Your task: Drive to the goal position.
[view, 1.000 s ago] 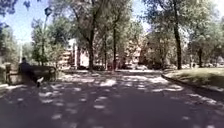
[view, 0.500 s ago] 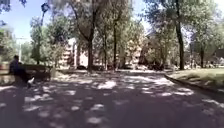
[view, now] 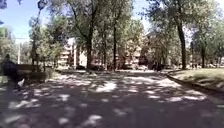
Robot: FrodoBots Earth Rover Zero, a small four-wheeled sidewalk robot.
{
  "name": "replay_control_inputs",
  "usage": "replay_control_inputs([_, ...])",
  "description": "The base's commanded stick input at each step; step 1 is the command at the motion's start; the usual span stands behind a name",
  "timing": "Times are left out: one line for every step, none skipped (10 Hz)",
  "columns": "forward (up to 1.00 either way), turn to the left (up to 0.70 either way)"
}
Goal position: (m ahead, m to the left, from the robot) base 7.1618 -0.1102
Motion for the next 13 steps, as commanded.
replay_control_inputs([0.85,0.0])
replay_control_inputs([0.85,0.0])
replay_control_inputs([0.85,0.0])
replay_control_inputs([0.85,0.0])
replay_control_inputs([0.85,0.0])
replay_control_inputs([0.85,0.0])
replay_control_inputs([0.85,0.0])
replay_control_inputs([0.85,0.0])
replay_control_inputs([0.85,0.0])
replay_control_inputs([0.85,0.0])
replay_control_inputs([0.85,0.0])
replay_control_inputs([0.85,0.0])
replay_control_inputs([0.85,0.0])
